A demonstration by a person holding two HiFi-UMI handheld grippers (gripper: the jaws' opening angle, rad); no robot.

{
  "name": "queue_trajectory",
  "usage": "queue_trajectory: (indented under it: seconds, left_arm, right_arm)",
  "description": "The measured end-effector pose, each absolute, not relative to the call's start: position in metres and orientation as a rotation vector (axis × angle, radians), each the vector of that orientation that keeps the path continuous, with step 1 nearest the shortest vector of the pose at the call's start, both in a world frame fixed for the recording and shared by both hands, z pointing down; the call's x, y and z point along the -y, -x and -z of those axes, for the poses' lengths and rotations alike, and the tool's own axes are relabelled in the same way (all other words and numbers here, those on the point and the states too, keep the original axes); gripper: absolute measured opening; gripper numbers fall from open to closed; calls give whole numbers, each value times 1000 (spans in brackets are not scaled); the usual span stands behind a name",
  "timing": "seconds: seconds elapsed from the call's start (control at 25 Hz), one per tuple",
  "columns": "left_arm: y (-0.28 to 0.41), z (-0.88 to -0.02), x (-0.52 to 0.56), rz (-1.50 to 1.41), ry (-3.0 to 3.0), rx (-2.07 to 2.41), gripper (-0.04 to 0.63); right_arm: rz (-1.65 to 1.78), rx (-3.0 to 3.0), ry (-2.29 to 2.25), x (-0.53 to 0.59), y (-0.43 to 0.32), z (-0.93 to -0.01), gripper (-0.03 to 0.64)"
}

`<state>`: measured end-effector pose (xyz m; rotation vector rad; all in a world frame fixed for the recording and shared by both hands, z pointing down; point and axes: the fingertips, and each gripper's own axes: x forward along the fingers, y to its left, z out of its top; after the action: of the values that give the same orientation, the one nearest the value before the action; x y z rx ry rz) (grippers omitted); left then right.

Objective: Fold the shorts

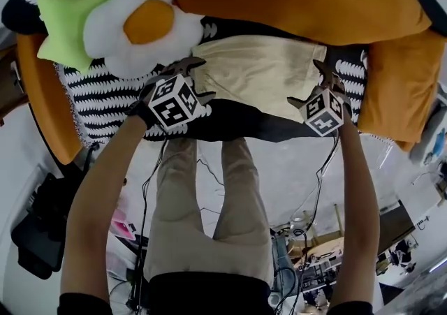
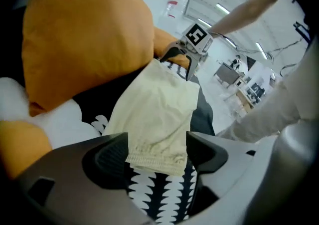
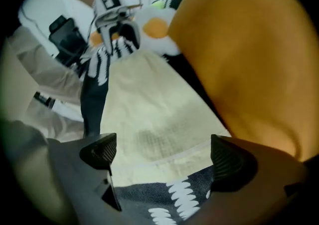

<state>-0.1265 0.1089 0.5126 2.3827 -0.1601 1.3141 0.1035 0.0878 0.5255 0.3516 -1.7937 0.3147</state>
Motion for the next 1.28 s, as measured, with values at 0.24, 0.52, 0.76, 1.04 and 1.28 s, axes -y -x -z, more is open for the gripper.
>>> queue_trajectory:
  seconds: [0.24, 0.52, 0.76, 1.04, 1.28]
  left_arm:
    - [153, -571, -131, -1627, -2345, -80, 413]
    - [147, -592, -124, -1710, -2338, -32, 414]
    - [158, -566, -128, -1608, -2327, 43, 414]
    - [193, -526, -143, -1449, -2293, 273, 413]
    - [244, -510, -165, -1156, -2084, 581, 411]
  right_arm:
    - [-175, 1677, -137, -99, -139, -578, 598]
    - [-188, 1649, -53, -98, -147, -611, 600]
    - [-217, 1723, -191, -85, -132, -579, 599]
    - [-424, 1994, -889, -74, -65, -479, 598]
    - [-283, 2145, -596, -161, 125, -496, 554]
